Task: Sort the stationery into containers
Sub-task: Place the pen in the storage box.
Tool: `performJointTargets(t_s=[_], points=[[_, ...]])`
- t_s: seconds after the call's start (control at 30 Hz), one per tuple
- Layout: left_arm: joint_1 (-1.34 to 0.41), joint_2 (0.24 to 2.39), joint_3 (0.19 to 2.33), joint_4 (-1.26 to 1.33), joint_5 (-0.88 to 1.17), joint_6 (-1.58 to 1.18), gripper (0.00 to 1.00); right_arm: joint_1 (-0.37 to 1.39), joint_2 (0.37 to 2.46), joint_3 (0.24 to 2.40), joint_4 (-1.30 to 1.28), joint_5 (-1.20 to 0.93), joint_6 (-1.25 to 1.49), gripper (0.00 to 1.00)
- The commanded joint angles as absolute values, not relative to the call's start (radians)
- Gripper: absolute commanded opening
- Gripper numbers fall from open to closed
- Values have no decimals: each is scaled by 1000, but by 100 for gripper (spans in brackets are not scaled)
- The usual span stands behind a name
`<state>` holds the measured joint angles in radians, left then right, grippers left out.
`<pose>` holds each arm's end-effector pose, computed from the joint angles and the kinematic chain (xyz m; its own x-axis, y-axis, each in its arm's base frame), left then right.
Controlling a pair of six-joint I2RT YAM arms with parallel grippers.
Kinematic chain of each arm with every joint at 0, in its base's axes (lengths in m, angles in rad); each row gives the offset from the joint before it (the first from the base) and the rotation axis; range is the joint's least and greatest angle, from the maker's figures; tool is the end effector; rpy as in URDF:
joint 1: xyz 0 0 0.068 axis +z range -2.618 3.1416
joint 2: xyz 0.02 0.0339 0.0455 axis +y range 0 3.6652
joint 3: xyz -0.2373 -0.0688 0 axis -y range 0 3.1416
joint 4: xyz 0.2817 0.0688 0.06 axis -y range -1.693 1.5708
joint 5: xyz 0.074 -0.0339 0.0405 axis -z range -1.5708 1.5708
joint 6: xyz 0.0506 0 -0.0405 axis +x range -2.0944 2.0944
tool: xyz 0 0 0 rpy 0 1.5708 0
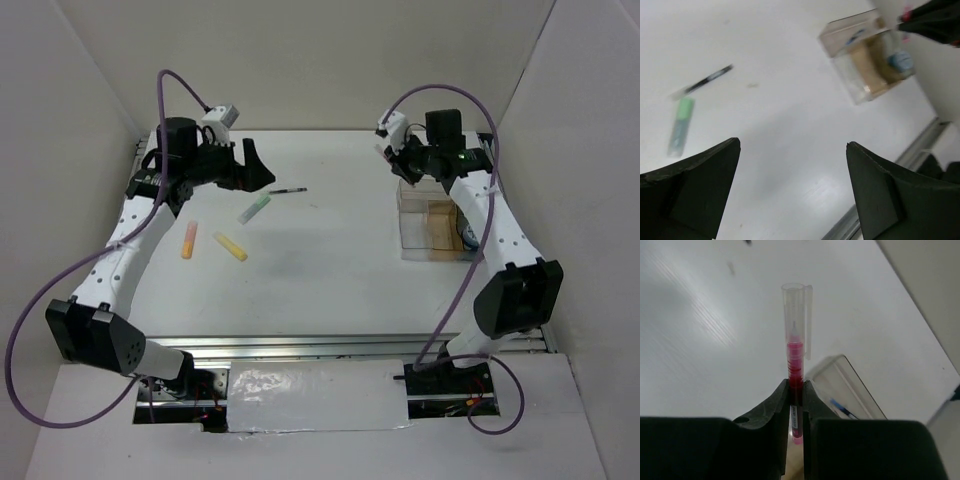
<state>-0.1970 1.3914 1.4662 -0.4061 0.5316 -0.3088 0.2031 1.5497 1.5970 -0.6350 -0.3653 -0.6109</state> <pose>0.3532 -0.0967 0.3896 -0.4980 -0.1677 -0.8508 0.5116 0.7353 -0.4445 0.3827 0.0973 0.3568 -0.1697 -0.5820 -0.7953 -0.7043 0.6361 -0.3151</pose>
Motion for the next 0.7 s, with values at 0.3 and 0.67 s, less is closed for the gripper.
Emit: performJointTargets(t_s=[0.3,0.67], points=[[-133,1405,1351,-511,265,-255,99,21,1772,1581,-638,-88,-1224,0],[-132,1473,1384,-594,256,-203,99,6,1940,1617,-539,-12,-1339,5]])
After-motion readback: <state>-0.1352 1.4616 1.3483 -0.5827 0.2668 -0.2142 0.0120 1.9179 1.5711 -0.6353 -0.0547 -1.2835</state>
